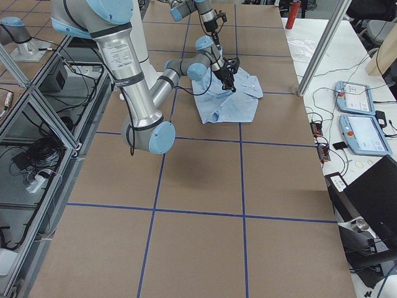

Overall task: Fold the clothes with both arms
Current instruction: 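Lift the hem with both grippers and fold it toward the collar, then open both grippers and draw them back from the folded shirt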

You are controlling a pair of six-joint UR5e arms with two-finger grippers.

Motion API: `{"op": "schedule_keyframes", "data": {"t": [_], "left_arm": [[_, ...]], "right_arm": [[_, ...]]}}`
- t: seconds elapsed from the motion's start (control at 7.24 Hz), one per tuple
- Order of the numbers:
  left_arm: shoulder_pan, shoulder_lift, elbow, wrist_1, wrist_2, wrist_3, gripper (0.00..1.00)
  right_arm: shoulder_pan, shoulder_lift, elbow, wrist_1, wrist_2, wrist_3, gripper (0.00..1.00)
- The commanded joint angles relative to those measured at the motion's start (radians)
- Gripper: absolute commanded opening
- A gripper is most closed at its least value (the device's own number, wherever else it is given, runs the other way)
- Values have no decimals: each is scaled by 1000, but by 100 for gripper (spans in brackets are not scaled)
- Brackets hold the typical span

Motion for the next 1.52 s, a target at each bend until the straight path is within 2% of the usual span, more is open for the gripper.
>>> {"op": "schedule_keyframes", "data": {"t": [0.0,0.14,0.28,0.41,0.55,0.97,1.11,1.24,1.38], "left_arm": [[-55,-23,52,-7,-2,59,0],[-60,-24,133,-41,0,70,0],[-60,-35,254,-163,18,71,0],[-60,-41,366,-258,37,73,0],[-60,-47,437,-312,63,74,0],[-69,-47,447,-319,64,77,0],[-91,-47,447,-319,64,112,0],[-108,-47,448,-319,64,155,0],[-108,-46,447,-319,63,160,17]], "right_arm": [[55,24,-45,2,31,-39,0],[57,72,-137,3,32,-39,0],[57,118,-256,43,35,-41,0],[56,120,-394,202,35,-45,0],[57,119,-493,322,34,-56,0],[83,111,-497,339,54,-117,0],[98,102,-488,342,90,-125,0],[98,84,-486,342,89,-125,0],[95,86,-487,342,85,-122,12]]}}
